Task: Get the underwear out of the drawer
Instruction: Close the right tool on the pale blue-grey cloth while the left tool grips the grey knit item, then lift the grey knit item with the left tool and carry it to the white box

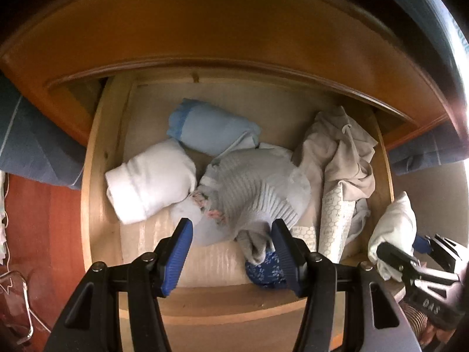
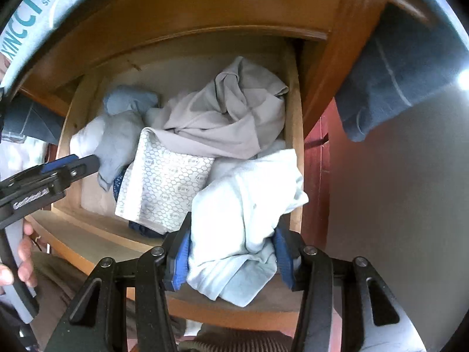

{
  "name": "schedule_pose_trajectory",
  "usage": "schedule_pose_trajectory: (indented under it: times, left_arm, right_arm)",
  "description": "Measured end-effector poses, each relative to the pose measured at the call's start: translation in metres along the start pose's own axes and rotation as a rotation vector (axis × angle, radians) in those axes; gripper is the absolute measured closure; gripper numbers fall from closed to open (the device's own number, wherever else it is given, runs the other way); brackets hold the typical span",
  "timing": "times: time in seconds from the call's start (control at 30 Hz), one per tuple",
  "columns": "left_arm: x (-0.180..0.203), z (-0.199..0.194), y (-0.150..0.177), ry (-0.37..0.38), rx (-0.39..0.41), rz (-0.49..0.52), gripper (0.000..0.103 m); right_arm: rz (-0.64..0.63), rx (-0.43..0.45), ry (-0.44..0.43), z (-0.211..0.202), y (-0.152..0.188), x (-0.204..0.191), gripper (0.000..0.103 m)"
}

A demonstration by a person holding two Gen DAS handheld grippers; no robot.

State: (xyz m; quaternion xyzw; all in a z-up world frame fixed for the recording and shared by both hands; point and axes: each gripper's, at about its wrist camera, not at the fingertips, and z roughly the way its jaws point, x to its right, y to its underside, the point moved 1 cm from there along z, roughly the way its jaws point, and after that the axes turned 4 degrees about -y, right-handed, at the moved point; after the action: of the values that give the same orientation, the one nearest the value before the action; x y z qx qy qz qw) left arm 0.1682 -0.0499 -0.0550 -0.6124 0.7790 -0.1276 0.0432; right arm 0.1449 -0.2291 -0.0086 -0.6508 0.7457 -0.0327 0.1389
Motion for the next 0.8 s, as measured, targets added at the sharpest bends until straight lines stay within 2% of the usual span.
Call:
schedule_pose_trajectory:
  times: [0.1, 0.23, 0.33, 0.43, 0.47, 0.5, 0.53, 0.7, 0.8]
  left_arm:
    - [0.006, 0.006, -0.004, -0.003, -0.010, -0.003, 0.046]
    - [0.010, 0.019, -0.008, -0.004, -0.044, -0.046, 0.046]
    - [0.009, 0.026, -0.010, -0.018, -0.067, -0.068, 0.046]
    - [0.009, 0.030, -0.011, 0.003, -0.073, -0.079, 0.046]
    - [0.009, 0.030, -0.011, 0.008, -0.064, -0.082, 0.051]
    - [0.008, 0.029, -0.011, 0.014, -0.058, -0.084, 0.069]
    - [0.008, 0.031, -0.012, 0.038, -0.064, -0.085, 0.079]
    - [0.008, 0.027, -0.012, 0.037, -0.044, -0.071, 0.094]
    - [0.009, 0.019, -0.010, 0.031, -0.030, -0.062, 0.096]
  right_arm:
    - [0.020, 0.028, -0.040, -0.003, -0.001, 0.006, 0.057]
    - [0.050, 0.015, -0.084, -0.012, 0.000, 0.014, 0.057]
    - [0.045, 0.012, -0.085, -0.014, 0.001, 0.015, 0.057]
    - [0.046, 0.006, -0.096, -0.015, 0.002, 0.015, 0.057]
    - [0.049, 0.003, -0.099, -0.012, 0.001, 0.013, 0.057]
    - [0.052, 0.001, -0.103, -0.012, 0.001, 0.014, 0.057]
    - [0.055, -0.001, -0.108, -0.012, 0.001, 0.014, 0.057]
    - [0.060, -0.002, -0.111, -0.012, 0.002, 0.015, 0.057]
    - [0.053, 0.000, -0.104, -0.014, 0.003, 0.015, 0.057]
